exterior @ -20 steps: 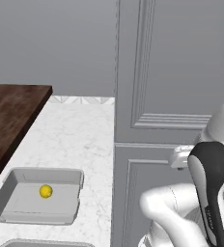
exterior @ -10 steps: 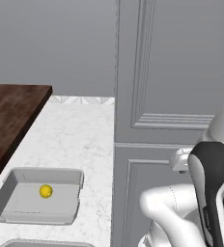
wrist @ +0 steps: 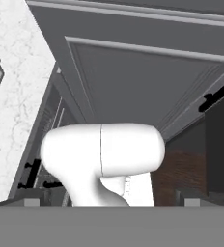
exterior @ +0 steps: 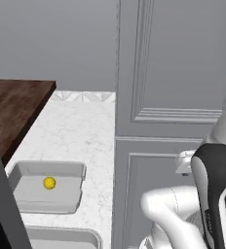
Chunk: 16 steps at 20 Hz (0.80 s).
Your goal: Place one lemon and one chicken drumstick in each tupperware on the nearby counter, to pack two identical lunches.
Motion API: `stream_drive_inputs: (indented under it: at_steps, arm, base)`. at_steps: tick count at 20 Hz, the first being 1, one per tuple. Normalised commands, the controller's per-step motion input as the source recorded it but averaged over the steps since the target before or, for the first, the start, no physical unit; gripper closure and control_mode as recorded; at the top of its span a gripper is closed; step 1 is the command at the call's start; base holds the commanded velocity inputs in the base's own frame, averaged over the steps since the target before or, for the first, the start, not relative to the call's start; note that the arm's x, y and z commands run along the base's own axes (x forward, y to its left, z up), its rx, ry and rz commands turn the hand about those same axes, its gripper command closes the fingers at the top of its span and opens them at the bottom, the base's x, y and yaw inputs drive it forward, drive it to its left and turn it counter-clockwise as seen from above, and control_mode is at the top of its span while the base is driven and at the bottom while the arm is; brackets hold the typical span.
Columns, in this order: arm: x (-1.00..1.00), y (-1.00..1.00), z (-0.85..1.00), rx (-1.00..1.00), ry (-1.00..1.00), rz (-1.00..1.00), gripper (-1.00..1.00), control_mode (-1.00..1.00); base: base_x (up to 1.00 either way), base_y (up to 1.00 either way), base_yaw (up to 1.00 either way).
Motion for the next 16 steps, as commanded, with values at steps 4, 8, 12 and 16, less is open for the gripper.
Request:
stream_drive_inputs:
  at_steps: [4,8,12,16]
  arm:
    - [0.0,0.0,0.0,0.0,0.0,0.0,-1.0,1.0]
    - [0.0,0.0,0.0,0.0,0.0,0.0,-1.0,1.0]
    - [0.0,0.0,0.0,0.0,0.0,0.0,-1.0,1.0]
    - [0.0,0.0,0.0,0.0,0.0,0.0,-1.0,1.0]
  base:
    - [-0.82,0.05,-0.04]
    - [-0.81,-0.08,-0.07]
    - [-0.98,-0.16,-0.12]
    - [-1.0,-0.37,-0.16]
